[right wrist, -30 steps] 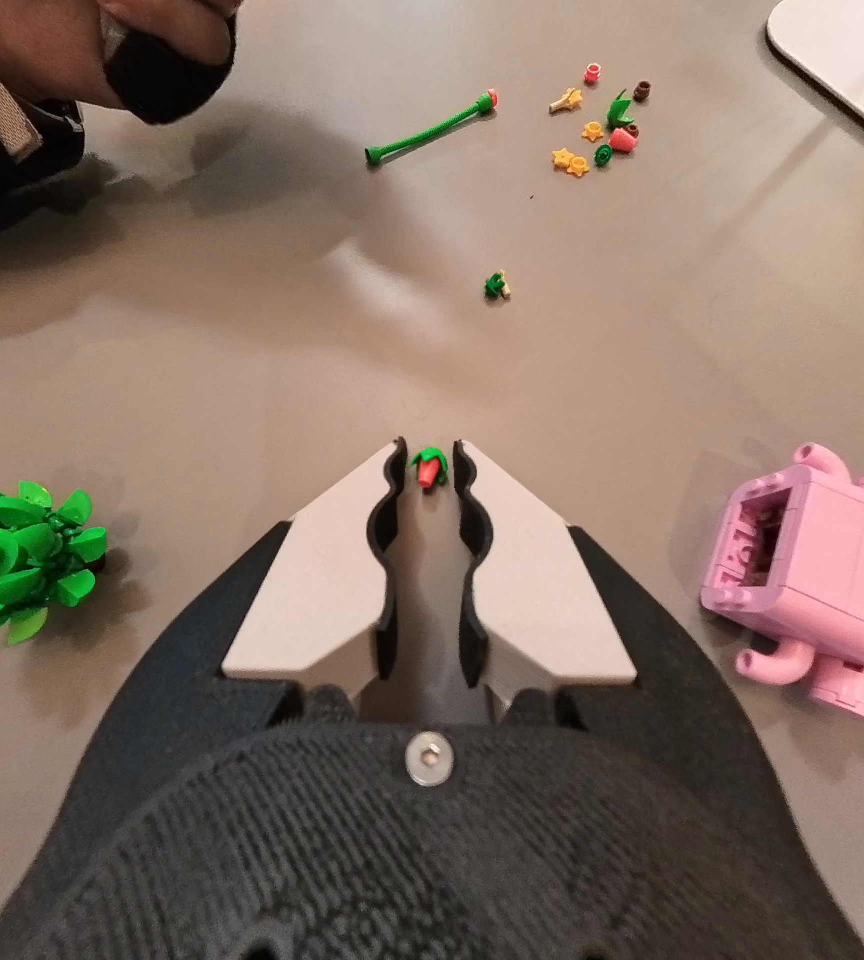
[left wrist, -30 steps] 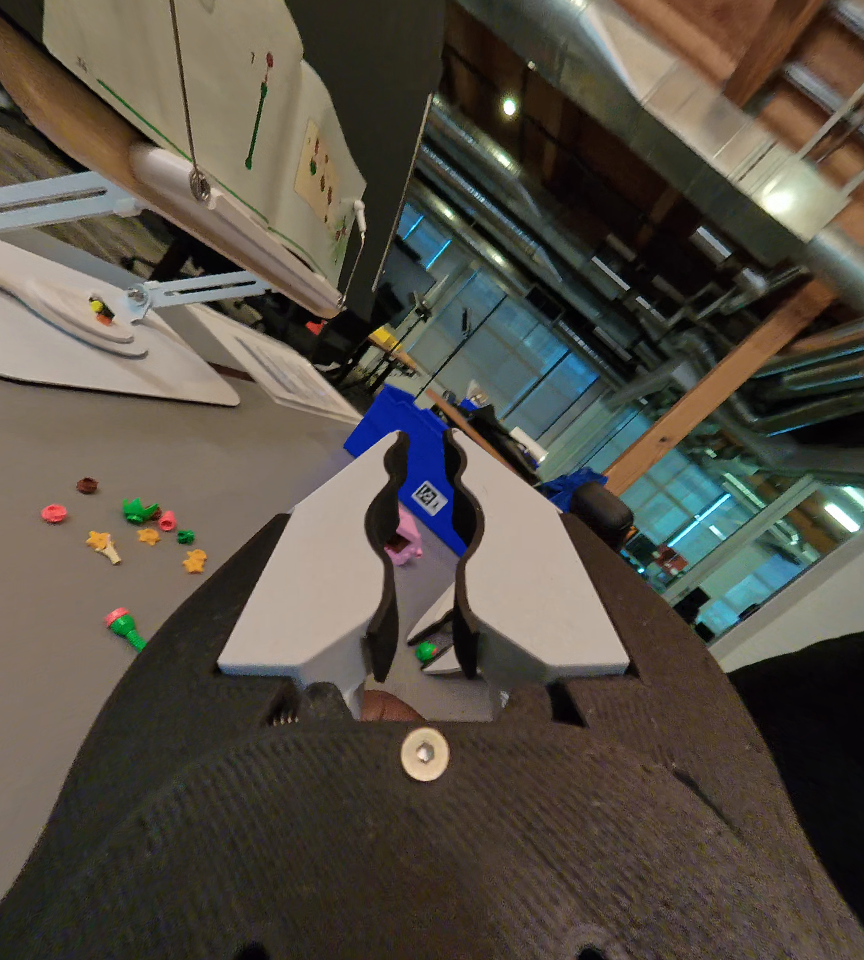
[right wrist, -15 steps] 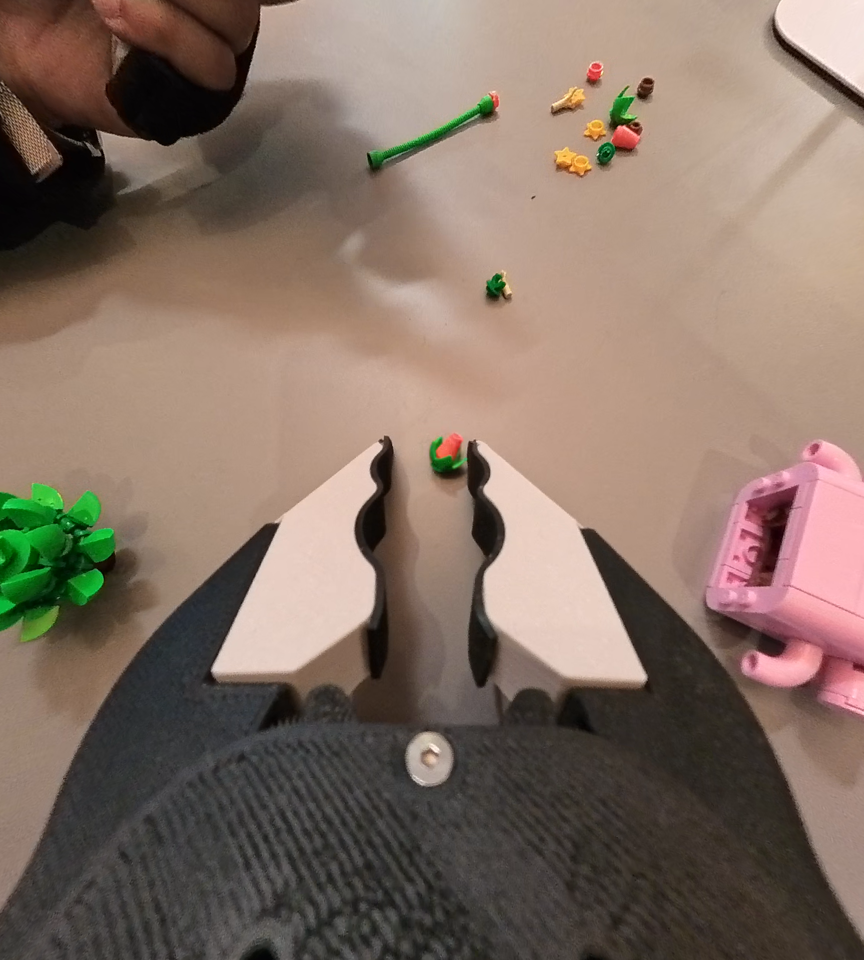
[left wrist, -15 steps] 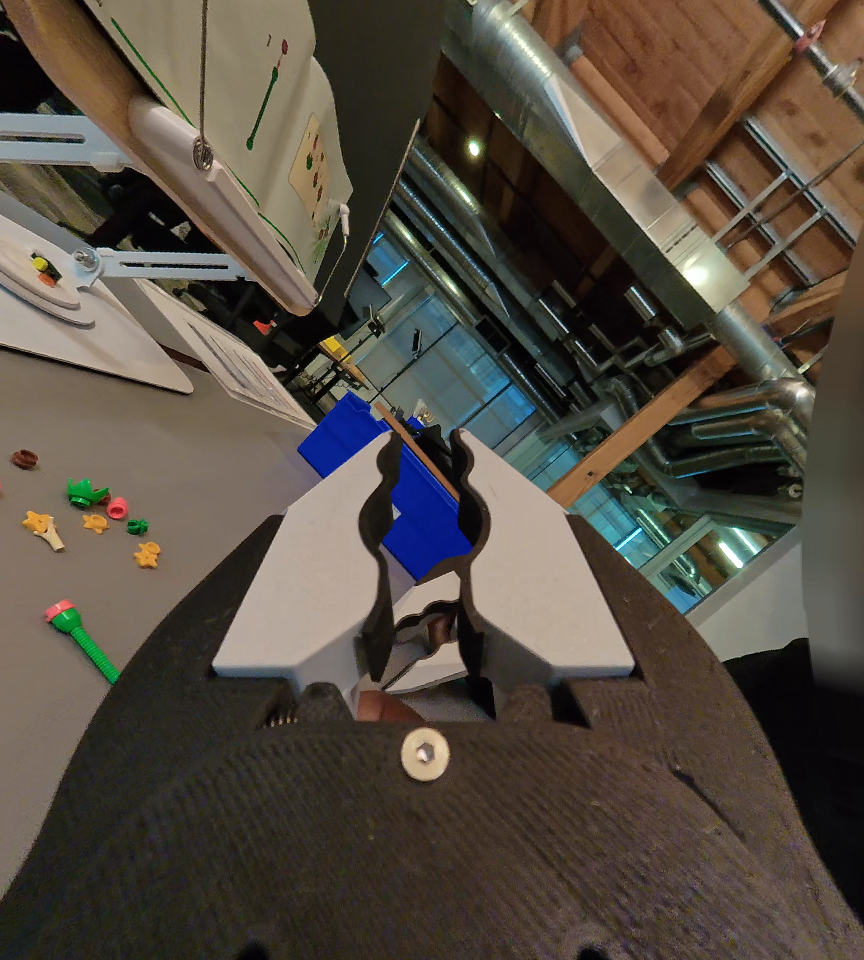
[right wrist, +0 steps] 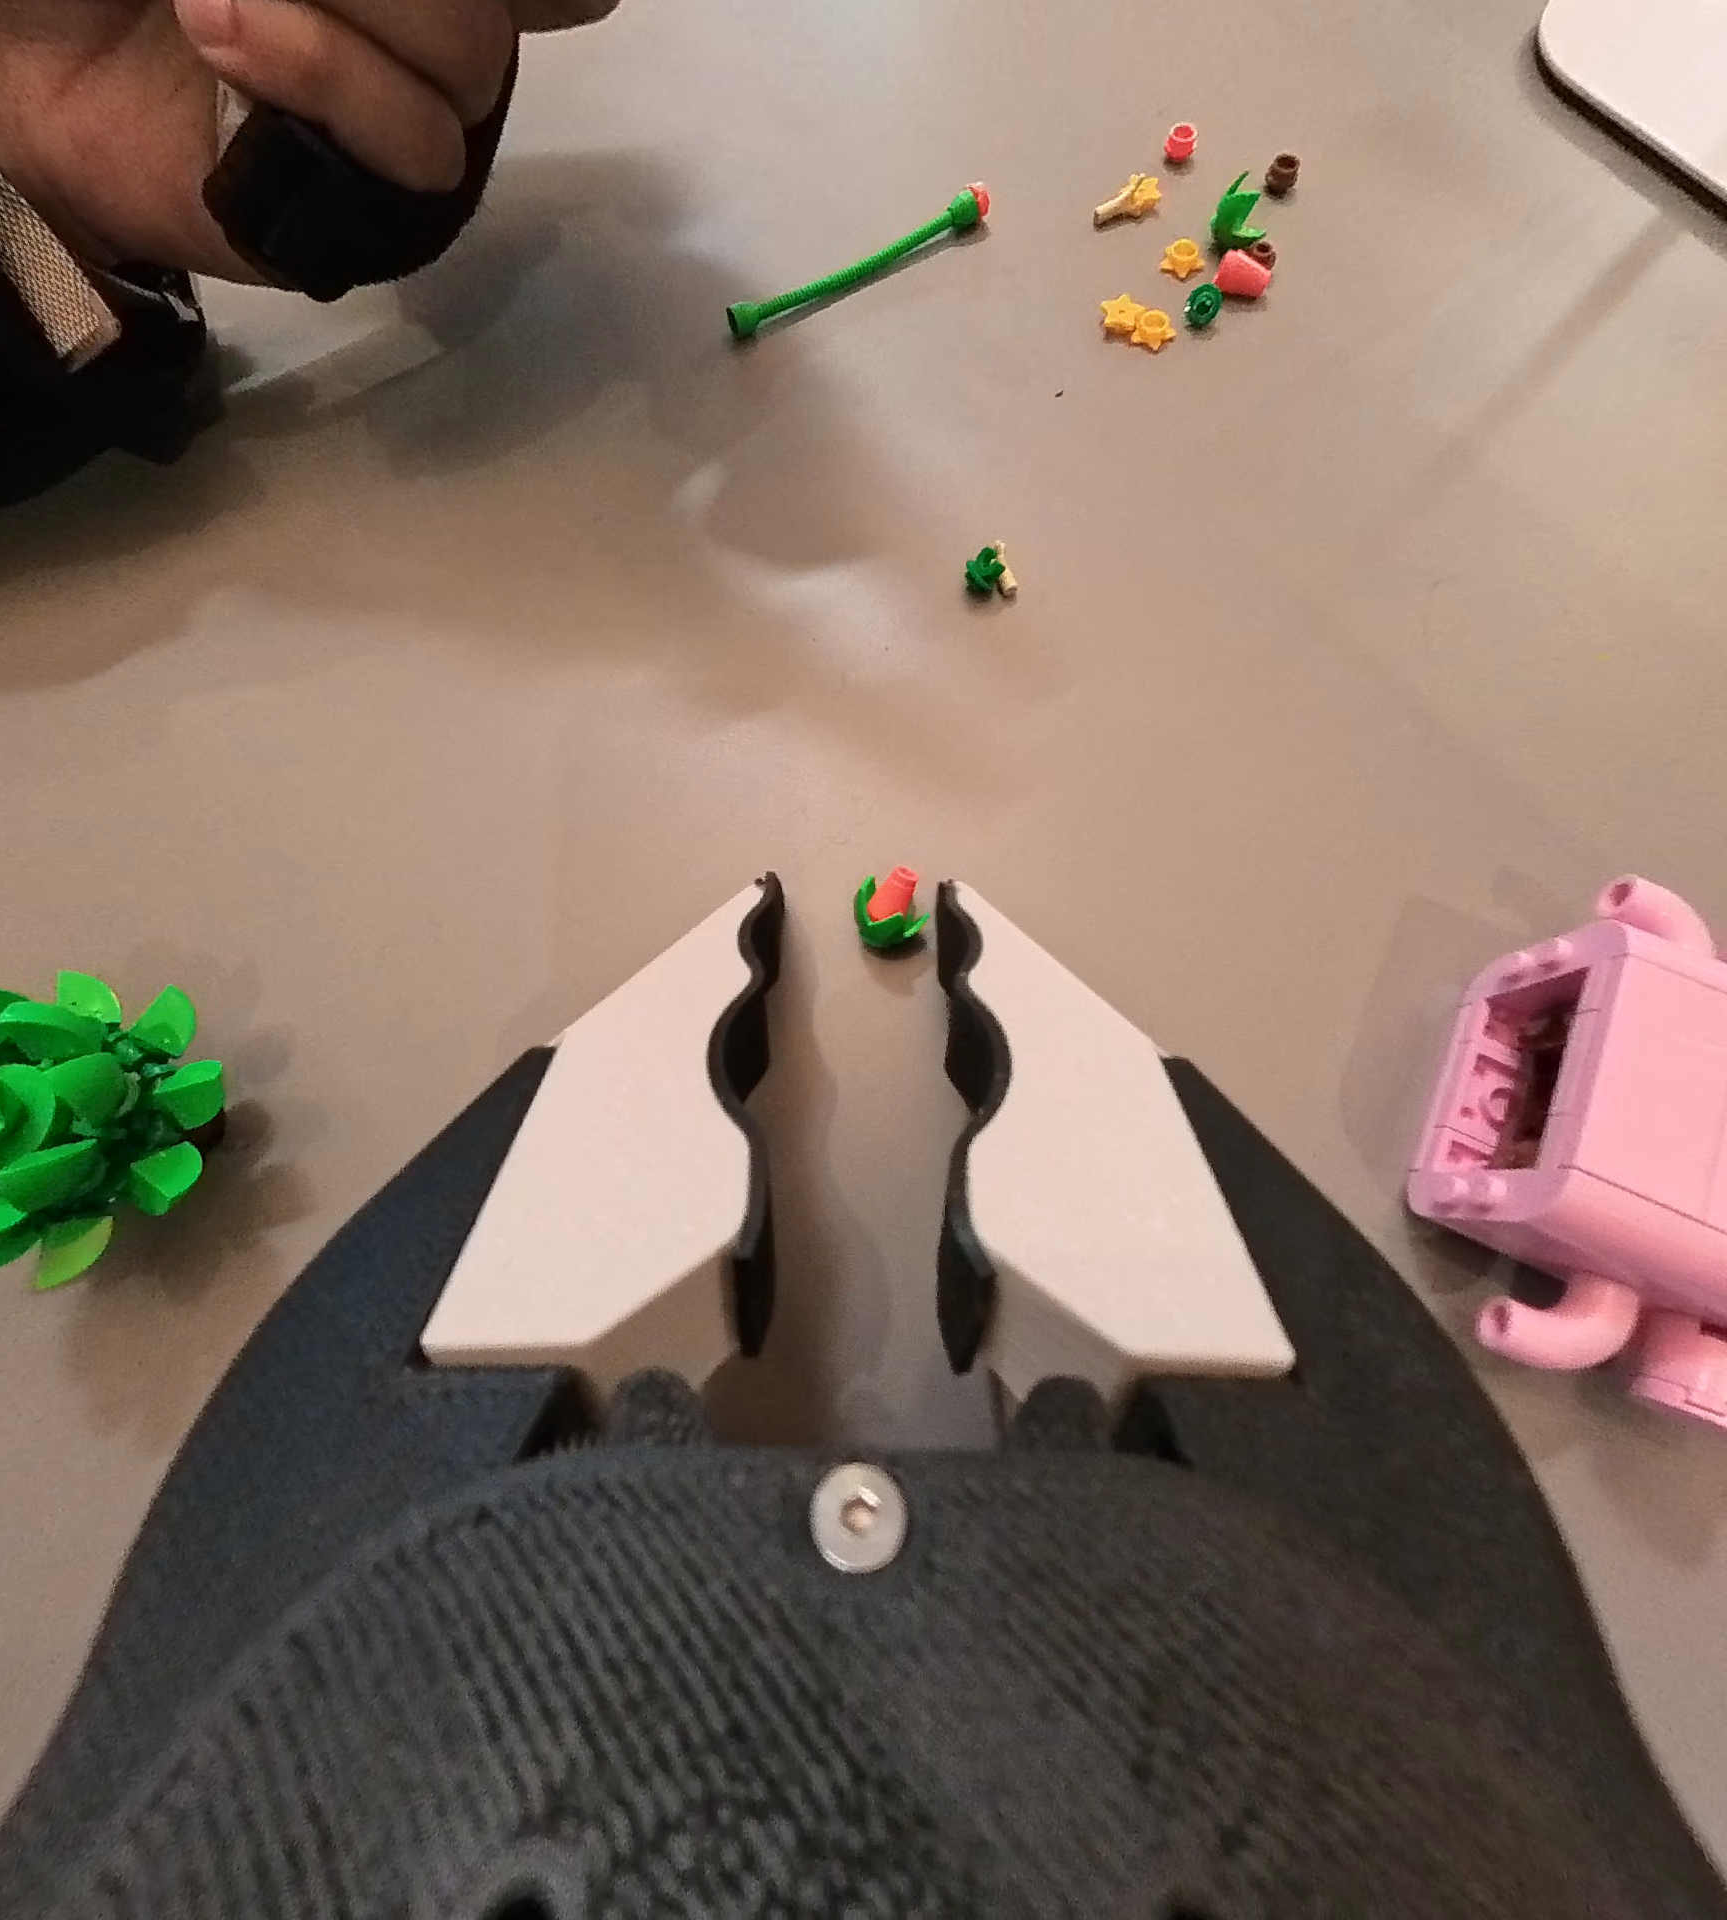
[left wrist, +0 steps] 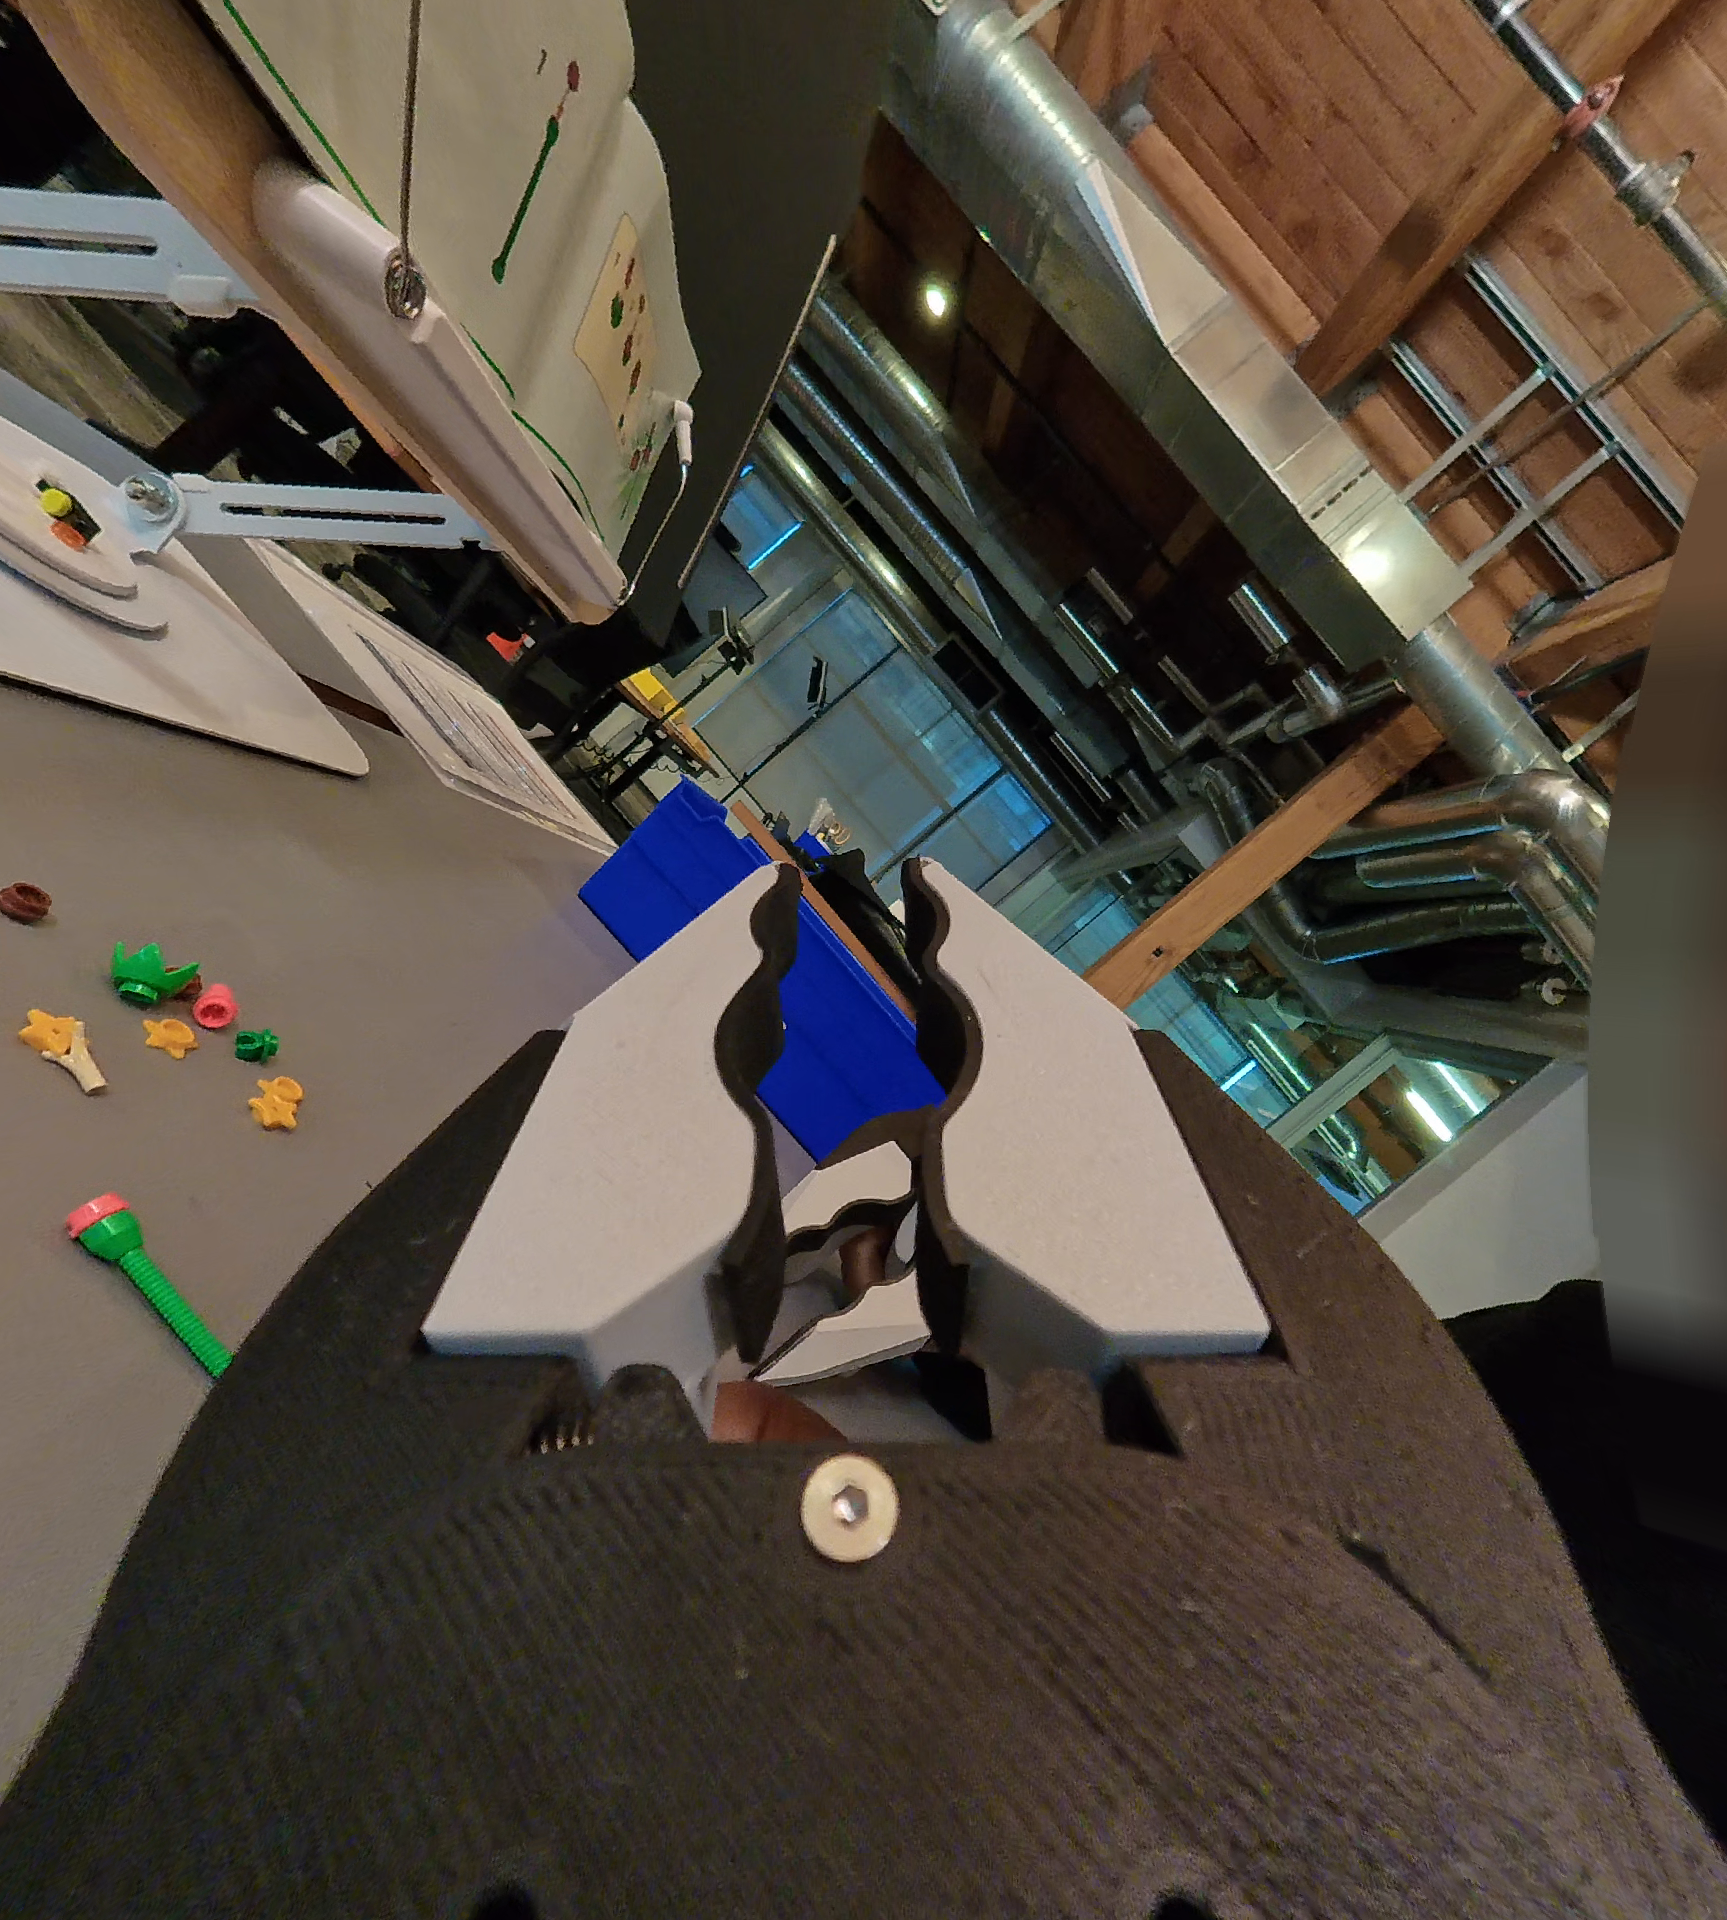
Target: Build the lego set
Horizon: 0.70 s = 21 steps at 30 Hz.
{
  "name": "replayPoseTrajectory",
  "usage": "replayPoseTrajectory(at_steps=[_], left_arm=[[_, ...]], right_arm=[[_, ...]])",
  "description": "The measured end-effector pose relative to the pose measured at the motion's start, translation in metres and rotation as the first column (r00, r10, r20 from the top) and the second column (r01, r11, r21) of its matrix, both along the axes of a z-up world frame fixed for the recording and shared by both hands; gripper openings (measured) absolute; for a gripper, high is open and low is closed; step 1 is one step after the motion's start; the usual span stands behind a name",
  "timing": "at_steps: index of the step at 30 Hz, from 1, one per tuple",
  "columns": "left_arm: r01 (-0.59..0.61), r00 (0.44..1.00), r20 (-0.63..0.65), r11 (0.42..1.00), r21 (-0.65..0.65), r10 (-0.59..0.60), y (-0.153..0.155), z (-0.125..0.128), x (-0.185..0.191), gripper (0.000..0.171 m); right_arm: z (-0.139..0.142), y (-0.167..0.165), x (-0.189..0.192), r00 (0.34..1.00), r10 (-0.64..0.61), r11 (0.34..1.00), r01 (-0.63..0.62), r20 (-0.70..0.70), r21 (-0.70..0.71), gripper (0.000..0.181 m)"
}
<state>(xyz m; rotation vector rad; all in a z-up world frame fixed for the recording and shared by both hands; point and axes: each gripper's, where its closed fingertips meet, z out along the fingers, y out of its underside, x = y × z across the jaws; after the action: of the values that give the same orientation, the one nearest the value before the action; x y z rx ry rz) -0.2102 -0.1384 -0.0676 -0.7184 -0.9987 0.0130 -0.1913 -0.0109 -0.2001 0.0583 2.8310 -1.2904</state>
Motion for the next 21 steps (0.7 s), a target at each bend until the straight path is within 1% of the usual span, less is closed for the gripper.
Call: replayPoseTrajectory(at_steps=[2,11,21], left_arm=[[0.003,1.000,0.001,1.000,0.001,-0.003,0.001,0.000,0.000,0.020],[0.009,1.000,0.006,1.000,0.000,-0.009,0.002,-0.002,-0.001,0.021],[0.009,1.000,0.008,1.000,0.003,-0.009,0.001,-0.003,-0.001,0.021]], right_arm=[[0.000,0.000,-0.001,1.000,-0.006,1.000,0.006,0.001,-0.001,0.032],[0.005,0.000,-0.004,1.000,-0.021,0.999,0.022,0.017,-0.035,0.035],[0.026,0.000,-0.011,0.994,-0.043,0.985,0.059,0.099,-0.160,0.039]])
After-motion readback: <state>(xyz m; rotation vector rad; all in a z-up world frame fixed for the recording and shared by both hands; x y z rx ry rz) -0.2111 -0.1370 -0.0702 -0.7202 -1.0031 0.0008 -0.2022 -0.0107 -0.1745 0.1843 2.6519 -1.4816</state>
